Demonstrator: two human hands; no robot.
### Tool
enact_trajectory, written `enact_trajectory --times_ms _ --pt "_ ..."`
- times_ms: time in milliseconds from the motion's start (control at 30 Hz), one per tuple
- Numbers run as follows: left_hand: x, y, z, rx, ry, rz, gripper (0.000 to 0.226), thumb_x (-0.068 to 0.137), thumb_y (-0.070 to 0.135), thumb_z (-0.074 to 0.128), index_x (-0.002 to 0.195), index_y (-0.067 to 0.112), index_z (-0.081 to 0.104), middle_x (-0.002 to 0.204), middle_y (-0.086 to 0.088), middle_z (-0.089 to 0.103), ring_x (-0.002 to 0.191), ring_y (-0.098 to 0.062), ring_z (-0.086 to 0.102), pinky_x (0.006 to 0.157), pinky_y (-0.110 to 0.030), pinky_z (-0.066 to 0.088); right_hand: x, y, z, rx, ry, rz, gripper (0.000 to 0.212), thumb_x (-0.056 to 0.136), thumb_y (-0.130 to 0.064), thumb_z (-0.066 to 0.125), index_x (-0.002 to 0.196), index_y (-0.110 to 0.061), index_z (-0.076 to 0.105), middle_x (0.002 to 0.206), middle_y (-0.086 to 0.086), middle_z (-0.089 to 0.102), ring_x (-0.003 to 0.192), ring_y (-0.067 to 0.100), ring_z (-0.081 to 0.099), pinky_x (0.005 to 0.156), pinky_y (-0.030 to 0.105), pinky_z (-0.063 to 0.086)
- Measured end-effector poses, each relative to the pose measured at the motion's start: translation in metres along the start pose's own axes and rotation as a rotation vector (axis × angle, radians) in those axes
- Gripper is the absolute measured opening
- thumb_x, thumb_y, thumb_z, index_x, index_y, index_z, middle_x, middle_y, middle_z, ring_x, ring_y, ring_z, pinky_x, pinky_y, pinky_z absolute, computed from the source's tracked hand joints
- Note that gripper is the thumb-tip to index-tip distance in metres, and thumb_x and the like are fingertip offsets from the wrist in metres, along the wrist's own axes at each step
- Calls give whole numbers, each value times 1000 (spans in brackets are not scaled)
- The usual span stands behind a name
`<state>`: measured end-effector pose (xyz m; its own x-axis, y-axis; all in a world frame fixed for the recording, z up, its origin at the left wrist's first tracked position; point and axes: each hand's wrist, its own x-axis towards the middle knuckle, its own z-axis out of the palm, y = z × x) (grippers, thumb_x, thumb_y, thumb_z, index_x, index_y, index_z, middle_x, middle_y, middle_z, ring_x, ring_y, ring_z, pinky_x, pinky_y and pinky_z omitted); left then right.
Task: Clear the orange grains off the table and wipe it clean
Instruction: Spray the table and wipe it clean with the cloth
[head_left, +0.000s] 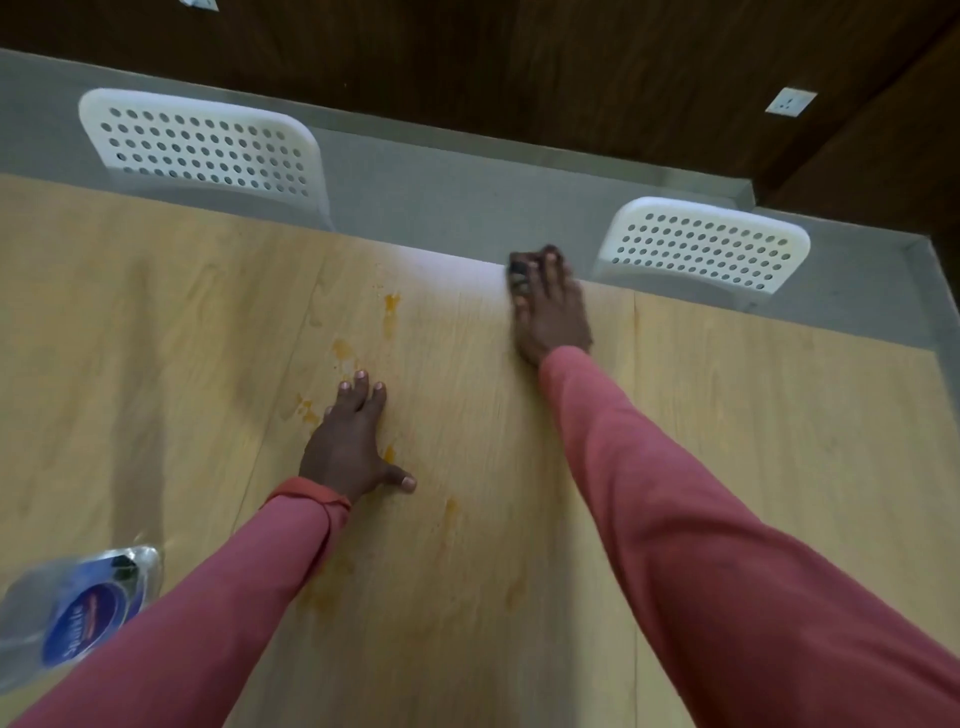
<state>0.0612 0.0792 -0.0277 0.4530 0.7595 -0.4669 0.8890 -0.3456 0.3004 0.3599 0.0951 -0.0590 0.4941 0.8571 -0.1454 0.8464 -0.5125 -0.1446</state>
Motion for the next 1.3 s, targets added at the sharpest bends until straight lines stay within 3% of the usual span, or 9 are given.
enact_trajectory --times_ms 100,200,333,500,633,733,967,1167,1300 --pt "0 -1 0 1 1 1 140 48 59 86 156 20 5 162 1 -10 150 -21 -4 120 -40 21 -47 -60 19 -9 -47 -268 59 106 -41 15 160 -17 10 168 7 -4 155 23 -8 126 44 7" --pt "0 -1 0 -5 11 6 140 47 58 87 156 20 7 163 1 -8 150 -20 -3 120 -40 22 -148 -42 35 6 -64 -423 59 106 -41 20 159 -16 19 168 7 7 155 26 0 126 43 9" --pt "-1 -1 0 -34 14 -4 139 47 57 87 155 20 8 163 2 -8 150 -19 -3 120 -40 20 -172 44 29 9 7 -181 63 103 -40 22 157 -8 28 166 13 15 154 29 9 124 44 16" --pt "1 -4 3 -43 31 -13 140 46 60 87 156 22 8 162 5 -8 150 -17 -3 119 -38 24 -44 46 3 -17 -11 80 64 104 -44 14 161 -16 10 168 8 -6 155 27 -5 126 41 3" --pt "-1 -5 0 -25 33 11 140 45 63 85 155 25 9 162 7 -7 150 -14 -2 117 -37 29 3 -43 6 -23 -36 -157 62 106 -43 21 161 -20 8 168 7 -5 155 26 -7 126 41 1" --pt "-7 -8 -6 -32 63 12 135 49 62 85 155 22 11 162 9 -2 149 -10 2 116 -34 30 -44 -104 27 -61 -71 -408 61 106 -44 22 161 -20 12 168 8 -2 155 27 -4 126 44 7" --pt "-38 -65 -19 -151 127 -238 141 53 60 85 155 10 1 163 -2 -7 150 -16 -3 120 -30 14 -189 -35 50 -5 -39 -565 59 103 -40 34 155 -11 34 165 13 20 153 33 17 119 49 27" --pt "-51 -102 -10 -210 102 -286 146 51 63 83 154 11 -5 161 1 -18 149 -15 -10 121 -30 11 -72 -69 33 21 -30 -276 66 99 -43 22 158 -13 28 167 13 8 154 30 8 125 43 11" --pt "-46 -105 -8 -206 98 -277 146 51 63 83 154 13 -8 160 3 -22 148 -14 -12 121 -31 13 21 -162 22 -63 -94 -394 64 102 -48 19 161 -23 11 169 6 -5 155 22 -7 126 40 2"
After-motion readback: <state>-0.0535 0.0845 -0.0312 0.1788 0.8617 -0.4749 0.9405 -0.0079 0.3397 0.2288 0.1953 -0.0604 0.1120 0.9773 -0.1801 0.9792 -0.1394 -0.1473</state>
